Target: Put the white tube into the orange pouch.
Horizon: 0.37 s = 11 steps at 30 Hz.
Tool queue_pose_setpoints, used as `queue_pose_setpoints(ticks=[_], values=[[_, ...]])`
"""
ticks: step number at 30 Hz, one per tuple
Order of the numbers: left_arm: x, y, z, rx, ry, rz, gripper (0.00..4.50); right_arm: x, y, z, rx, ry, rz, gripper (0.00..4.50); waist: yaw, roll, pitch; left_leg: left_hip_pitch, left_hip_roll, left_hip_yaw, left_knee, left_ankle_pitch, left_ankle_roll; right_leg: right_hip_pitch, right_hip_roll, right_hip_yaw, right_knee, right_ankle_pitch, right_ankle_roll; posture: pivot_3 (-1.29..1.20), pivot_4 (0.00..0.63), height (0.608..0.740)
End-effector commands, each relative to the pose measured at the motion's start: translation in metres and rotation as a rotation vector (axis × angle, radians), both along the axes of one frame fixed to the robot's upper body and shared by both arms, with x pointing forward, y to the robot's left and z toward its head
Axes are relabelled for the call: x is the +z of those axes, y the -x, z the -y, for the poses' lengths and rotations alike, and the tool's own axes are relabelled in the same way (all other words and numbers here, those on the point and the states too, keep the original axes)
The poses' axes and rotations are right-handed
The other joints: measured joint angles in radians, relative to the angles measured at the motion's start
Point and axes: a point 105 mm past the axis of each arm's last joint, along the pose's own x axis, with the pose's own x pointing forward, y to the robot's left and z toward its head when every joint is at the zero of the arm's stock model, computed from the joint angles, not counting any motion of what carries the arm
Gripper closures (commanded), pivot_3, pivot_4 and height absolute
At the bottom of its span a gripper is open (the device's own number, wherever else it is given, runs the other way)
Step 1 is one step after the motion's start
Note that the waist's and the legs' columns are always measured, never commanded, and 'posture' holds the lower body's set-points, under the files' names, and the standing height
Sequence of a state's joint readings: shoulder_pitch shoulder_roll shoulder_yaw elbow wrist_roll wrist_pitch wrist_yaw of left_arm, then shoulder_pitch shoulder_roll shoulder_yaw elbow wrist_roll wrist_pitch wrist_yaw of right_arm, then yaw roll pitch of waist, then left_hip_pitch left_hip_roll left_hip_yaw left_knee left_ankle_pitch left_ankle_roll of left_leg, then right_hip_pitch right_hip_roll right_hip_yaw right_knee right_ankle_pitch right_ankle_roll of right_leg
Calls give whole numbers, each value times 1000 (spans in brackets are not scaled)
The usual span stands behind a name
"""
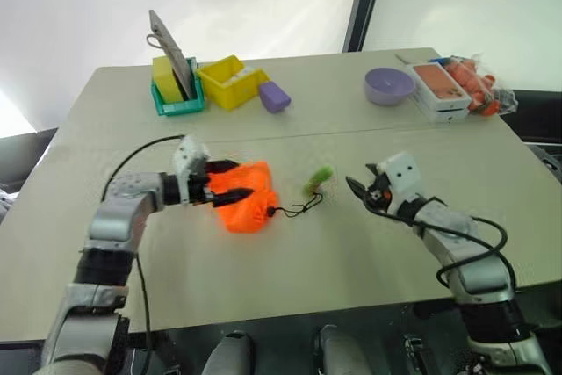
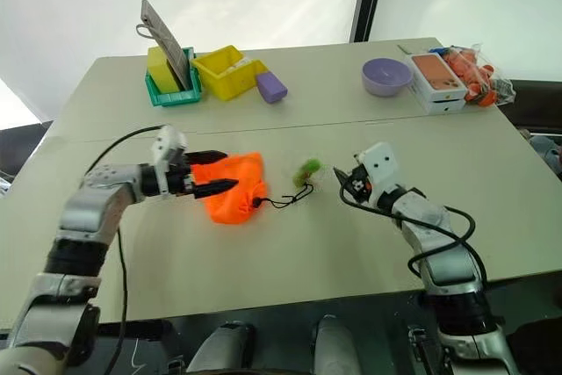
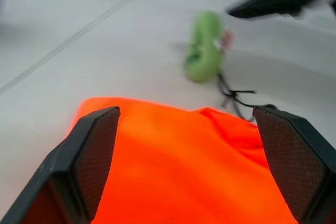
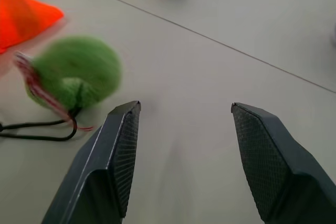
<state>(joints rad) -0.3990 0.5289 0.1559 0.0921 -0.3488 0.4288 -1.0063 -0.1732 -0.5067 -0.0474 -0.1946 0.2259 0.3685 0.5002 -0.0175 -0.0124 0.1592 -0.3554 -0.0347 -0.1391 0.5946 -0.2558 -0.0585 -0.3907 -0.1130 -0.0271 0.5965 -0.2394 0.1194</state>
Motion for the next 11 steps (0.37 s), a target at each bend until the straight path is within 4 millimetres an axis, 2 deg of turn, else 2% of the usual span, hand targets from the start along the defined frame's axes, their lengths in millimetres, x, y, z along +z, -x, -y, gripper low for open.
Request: queue_pose_setpoints(ticks=[1,3,7,11], values=[[5,6,-45,258,40,51,63,13,13,5,87,-54,46,1570,3,0,0,0,0,0,0,0,0,0,0,0,0,0,0,0,150,740],[1,14,-60,351,56,61,63,10,18,7,110,-83,21,1570,6,0,0,0,0,0,1,0,0,1,0,0,0,0,-1,0,150,740],[-26,30,-87,525,41,15,63,6,20,11,129,-118,-2,1570,10,-1,0,0,0,0,3,0,0,2,0,0,0,-1,-6,0,150,740],[-40,39,-89,587,58,4,63,1,15,8,134,-133,-15,1570,11,-1,-1,0,0,0,3,0,-1,2,-1,0,-1,0,-6,0,150,740]])
